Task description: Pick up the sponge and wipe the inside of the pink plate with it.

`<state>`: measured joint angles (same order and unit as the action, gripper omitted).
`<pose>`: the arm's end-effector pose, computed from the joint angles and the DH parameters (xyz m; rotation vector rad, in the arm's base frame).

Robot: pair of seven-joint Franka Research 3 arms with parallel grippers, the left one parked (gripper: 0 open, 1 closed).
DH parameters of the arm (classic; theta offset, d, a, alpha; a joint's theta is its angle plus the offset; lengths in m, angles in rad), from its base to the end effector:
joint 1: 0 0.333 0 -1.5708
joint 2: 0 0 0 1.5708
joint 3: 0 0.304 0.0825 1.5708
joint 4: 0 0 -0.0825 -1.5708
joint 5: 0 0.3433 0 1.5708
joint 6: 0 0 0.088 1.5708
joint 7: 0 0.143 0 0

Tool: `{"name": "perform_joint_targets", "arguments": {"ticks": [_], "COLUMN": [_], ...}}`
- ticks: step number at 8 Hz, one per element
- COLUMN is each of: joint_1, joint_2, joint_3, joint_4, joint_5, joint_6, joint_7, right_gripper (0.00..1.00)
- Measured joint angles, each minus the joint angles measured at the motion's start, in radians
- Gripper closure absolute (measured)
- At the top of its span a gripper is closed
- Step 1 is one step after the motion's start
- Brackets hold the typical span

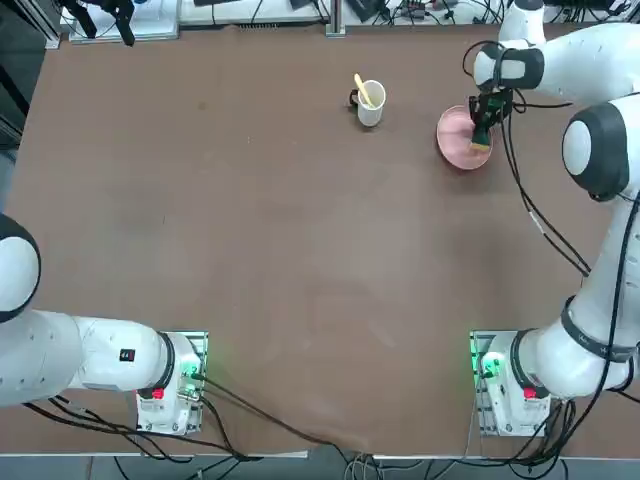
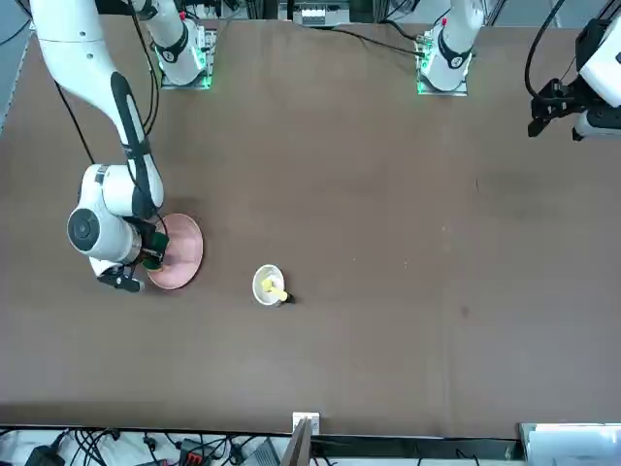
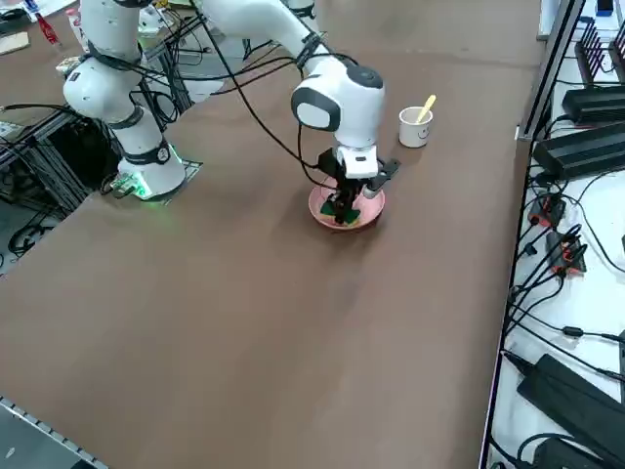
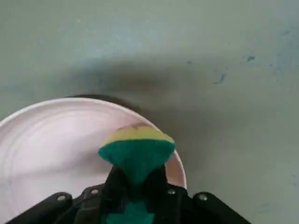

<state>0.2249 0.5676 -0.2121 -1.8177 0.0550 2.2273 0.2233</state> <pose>0.5943 0.0155 0.2034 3.0248 -0.3389 -0.2051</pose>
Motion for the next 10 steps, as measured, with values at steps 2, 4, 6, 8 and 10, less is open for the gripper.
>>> {"name": "perform_joint_targets", "arguments": {"ticks": [2,4,6,8,10], "joint_1": [-0.001,-0.015,-0.085,-0.206,-0.333], "joint_2": [-0.046,-0.132,-0.188,-0.201,-0.193], "joint_3": [-0.007,-0.021,-0.029,-0.037,-0.04], "joint_4": [0.052,0.066,0.064,0.063,0.056], "joint_5": [0.0,-0.002,-0.008,-0.01,-0.018], "joint_6": [-0.135,-0.265,-0.344,-0.369,-0.362], "joint_7": [-0.002,-0.026,-0.147,-0.34,-0.543], "right_gripper": [0.8,0.8,0.8,0.8,0.8]}}
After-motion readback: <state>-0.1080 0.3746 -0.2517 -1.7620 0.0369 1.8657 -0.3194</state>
